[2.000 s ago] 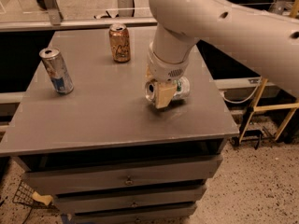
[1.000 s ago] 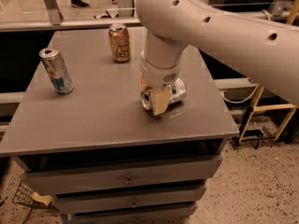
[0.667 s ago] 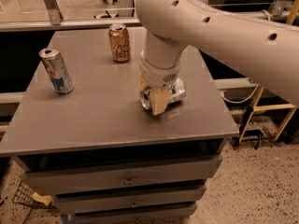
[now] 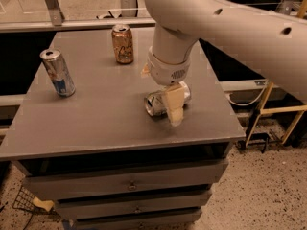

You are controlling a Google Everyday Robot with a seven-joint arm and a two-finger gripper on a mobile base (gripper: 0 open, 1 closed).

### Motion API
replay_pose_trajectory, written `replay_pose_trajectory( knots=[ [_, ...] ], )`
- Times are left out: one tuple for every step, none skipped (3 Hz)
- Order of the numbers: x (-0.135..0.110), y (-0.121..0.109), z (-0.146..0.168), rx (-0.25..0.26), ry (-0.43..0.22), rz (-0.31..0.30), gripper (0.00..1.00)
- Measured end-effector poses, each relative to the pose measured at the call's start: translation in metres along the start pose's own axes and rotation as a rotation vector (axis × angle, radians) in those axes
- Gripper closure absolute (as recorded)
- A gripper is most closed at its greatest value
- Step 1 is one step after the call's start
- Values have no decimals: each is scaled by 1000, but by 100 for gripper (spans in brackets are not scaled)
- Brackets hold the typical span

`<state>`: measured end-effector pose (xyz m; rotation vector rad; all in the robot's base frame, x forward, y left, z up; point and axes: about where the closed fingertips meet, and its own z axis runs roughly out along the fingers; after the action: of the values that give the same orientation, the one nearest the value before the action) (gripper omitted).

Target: Knock 7up can over

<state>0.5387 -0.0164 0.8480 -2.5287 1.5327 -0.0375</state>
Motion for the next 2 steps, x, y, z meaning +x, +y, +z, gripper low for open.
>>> replay_pose_trajectory(
  knots=[
    [18,7,-15,-13,-8,66,0],
    [49,29,-39,18,-14,172,0]
  ],
)
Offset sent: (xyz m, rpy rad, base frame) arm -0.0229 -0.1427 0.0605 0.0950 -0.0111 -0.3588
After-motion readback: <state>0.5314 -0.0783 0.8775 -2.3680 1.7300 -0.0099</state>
